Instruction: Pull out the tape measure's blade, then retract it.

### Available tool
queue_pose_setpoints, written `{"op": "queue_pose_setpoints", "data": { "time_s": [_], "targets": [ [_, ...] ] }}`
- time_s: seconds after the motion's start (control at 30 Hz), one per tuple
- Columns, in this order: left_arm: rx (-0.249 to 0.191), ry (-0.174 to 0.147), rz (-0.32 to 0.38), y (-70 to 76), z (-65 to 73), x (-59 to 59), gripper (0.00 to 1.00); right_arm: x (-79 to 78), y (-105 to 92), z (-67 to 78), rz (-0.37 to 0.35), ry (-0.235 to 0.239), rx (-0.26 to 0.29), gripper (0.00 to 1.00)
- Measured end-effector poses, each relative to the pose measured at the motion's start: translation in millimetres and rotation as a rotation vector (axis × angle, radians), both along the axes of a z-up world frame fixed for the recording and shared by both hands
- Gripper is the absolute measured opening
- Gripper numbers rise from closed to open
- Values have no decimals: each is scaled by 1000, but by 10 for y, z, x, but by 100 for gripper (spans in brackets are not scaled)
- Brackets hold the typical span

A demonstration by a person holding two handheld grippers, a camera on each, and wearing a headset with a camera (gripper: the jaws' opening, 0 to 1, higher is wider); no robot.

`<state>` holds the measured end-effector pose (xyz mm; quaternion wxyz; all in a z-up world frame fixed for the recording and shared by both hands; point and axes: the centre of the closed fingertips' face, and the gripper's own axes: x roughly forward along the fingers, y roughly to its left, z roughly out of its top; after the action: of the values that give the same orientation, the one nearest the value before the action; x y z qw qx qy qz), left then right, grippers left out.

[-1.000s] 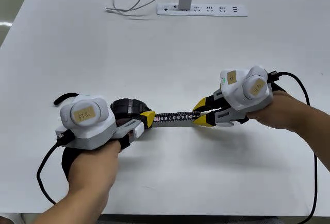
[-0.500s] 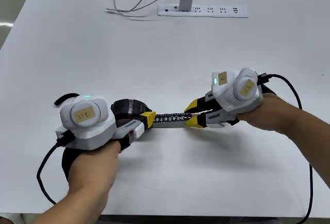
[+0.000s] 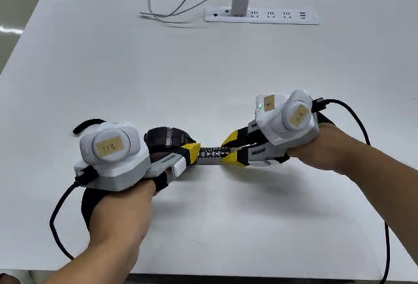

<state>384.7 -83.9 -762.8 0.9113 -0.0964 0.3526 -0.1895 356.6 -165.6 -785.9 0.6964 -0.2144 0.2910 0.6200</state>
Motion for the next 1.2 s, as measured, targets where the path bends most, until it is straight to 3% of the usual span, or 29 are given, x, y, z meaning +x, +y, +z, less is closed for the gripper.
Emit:
{"op": "queue_pose_setpoints", "data": {
  "time_s": [0.8,1.2],
  "targets": [
    [1,3,-2,-6,17,-14,58,26,401,-13,17,-2,38,11],
    [5,-1,-3,-7,17,-12,58,28,404,-24,18,0,36,11]
  ]
}}
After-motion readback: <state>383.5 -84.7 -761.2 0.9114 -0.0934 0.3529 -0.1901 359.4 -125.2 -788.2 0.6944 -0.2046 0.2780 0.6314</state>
